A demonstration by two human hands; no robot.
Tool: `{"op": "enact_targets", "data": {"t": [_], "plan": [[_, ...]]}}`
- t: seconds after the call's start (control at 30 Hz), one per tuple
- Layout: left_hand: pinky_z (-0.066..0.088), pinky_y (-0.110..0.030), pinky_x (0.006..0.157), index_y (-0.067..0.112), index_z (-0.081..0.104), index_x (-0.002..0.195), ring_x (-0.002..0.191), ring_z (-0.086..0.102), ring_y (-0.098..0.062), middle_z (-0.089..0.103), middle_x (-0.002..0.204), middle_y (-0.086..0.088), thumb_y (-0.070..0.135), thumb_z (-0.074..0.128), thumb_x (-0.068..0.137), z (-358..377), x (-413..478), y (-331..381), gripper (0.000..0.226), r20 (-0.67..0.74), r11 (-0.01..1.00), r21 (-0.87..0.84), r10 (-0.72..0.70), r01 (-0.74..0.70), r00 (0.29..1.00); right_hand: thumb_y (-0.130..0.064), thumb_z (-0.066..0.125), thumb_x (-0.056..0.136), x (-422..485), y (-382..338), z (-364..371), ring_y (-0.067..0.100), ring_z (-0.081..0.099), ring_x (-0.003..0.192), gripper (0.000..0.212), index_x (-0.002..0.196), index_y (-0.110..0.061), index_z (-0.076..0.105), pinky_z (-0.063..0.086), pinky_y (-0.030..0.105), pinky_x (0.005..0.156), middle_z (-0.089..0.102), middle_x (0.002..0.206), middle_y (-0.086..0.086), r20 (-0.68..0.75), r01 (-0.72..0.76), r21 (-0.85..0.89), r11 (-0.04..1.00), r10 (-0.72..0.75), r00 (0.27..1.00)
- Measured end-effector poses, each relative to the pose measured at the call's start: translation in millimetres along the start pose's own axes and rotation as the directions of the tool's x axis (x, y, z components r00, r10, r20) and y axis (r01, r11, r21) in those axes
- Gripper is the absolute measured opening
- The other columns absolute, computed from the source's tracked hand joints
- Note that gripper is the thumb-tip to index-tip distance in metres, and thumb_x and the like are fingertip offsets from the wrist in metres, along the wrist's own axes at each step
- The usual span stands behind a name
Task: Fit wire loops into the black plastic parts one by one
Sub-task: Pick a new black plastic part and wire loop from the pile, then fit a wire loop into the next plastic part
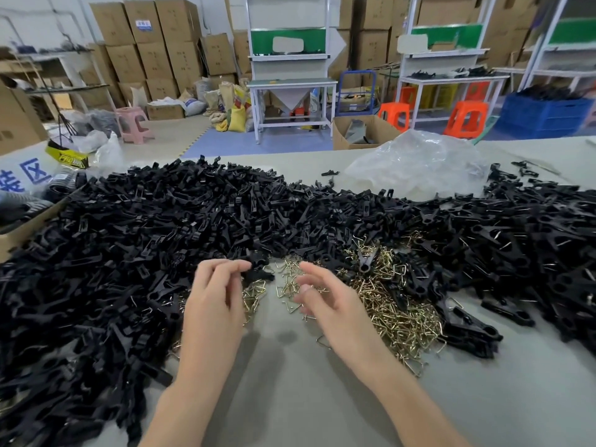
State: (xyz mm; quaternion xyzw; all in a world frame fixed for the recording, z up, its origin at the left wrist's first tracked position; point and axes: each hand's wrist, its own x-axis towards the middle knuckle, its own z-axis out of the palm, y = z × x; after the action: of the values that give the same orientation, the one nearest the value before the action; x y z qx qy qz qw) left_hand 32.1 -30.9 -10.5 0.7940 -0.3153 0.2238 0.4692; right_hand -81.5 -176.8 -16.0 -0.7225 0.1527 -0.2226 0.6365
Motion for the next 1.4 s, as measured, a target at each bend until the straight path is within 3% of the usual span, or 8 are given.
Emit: {"op": "enact_targets", "data": {"t": [0.1,0.27,0.53,0.73,0.83,0.97,1.13,1.4], "plan": [[0.039,-0.003,0.082,0.019,0.069,0.108,0.101,0.055,0.006,0.055,0.111,0.011,0.009,0.056,0.098,12.6,-9.9,16.0,0.020,0.092,0.992,-0.054,0.121,-0.117,0.988,-0.017,0.056,0.104,1.1,-4.6,7.8,0.010,0.072,0.101,0.030,0.132,-0.029,0.060,0.058,0.026,0.088,0.071,0.115,-0.005,0.081,-0.004,0.114,0.994,-0.005,0.997],[0.044,-0.007,0.081,0.033,0.064,0.109,0.100,0.057,0.006,0.050,0.113,0.028,0.029,0.046,0.100,21.3,-16.2,27.0,0.021,0.171,0.984,-0.111,0.159,-0.141,0.972,-0.012,0.057,0.103,2.3,-3.2,8.0,0.029,0.072,0.104,0.021,0.122,-0.010,0.067,0.059,0.040,0.094,0.073,0.113,0.011,0.114,-0.006,0.230,0.973,-0.021,0.993],[0.043,-0.007,0.079,0.024,0.069,0.111,0.097,0.057,0.005,0.052,0.109,0.023,0.022,0.048,0.101,21.8,-11.8,15.0,0.023,0.215,0.989,-0.096,0.131,-0.112,0.968,-0.019,0.057,0.104,4.0,5.5,17.0,0.011,0.074,0.089,0.025,0.107,-0.039,0.071,0.060,0.035,0.089,0.076,0.092,-0.008,0.036,0.011,0.036,0.999,-0.012,0.999],[0.038,-0.002,0.084,0.018,0.069,0.114,0.101,0.055,0.007,0.056,0.111,0.011,0.002,0.052,0.099,17.2,-6.6,3.8,0.027,0.144,0.997,-0.059,0.054,-0.046,0.988,-0.024,0.058,0.103,0.3,7.1,12.5,0.006,0.073,0.096,0.022,0.121,-0.032,0.068,0.059,0.028,0.089,0.077,0.103,-0.012,-0.048,0.018,0.041,0.999,-0.016,0.999],[0.044,-0.019,0.076,0.018,0.068,0.115,0.088,0.055,-0.001,0.056,0.111,0.010,0.011,0.051,0.101,10.5,-0.5,-8.5,0.023,0.090,0.998,0.051,-0.031,0.026,0.995,-0.013,0.061,0.101,1.8,2.4,0.3,0.005,0.072,0.092,0.029,0.125,-0.029,0.065,0.057,0.020,0.080,0.076,0.106,-0.014,-0.104,0.011,0.114,0.993,0.001,0.995],[0.052,-0.042,0.069,0.022,0.067,0.107,0.078,0.059,-0.019,0.057,0.107,0.010,0.019,0.059,0.096,3.9,3.1,-7.5,0.014,-0.015,0.988,0.139,-0.073,0.075,0.997,-0.009,0.061,0.100,2.8,-3.0,-10.2,-0.003,0.067,0.101,0.036,0.125,-0.035,0.061,0.054,0.018,0.089,0.075,0.108,-0.016,-0.118,-0.011,0.223,0.975,0.039,0.992],[0.039,-0.013,0.070,0.040,0.045,0.083,0.081,0.056,-0.008,0.054,0.085,0.012,0.039,0.065,0.088,5.2,-6.4,23.0,0.021,0.025,0.979,-0.165,-0.118,0.121,0.993,0.000,0.062,0.096,3.7,-4.9,-9.0,0.002,0.070,0.091,0.032,0.115,-0.024,0.072,0.053,0.015,0.080,0.077,0.102,-0.004,-0.108,-0.042,0.353,0.935,0.085,0.991],[0.039,-0.022,0.055,0.031,0.047,0.077,0.060,0.045,-0.007,0.054,0.071,0.002,0.024,0.061,0.094,17.6,-19.5,41.9,0.023,0.279,0.874,-0.391,-0.187,0.289,0.942,-0.004,0.059,0.099,2.1,-7.4,-4.6,0.018,0.072,0.104,0.027,0.117,-0.021,0.072,0.058,0.027,0.086,0.076,0.111,0.004,0.017,-0.093,0.420,0.903,0.095,0.995]]}}
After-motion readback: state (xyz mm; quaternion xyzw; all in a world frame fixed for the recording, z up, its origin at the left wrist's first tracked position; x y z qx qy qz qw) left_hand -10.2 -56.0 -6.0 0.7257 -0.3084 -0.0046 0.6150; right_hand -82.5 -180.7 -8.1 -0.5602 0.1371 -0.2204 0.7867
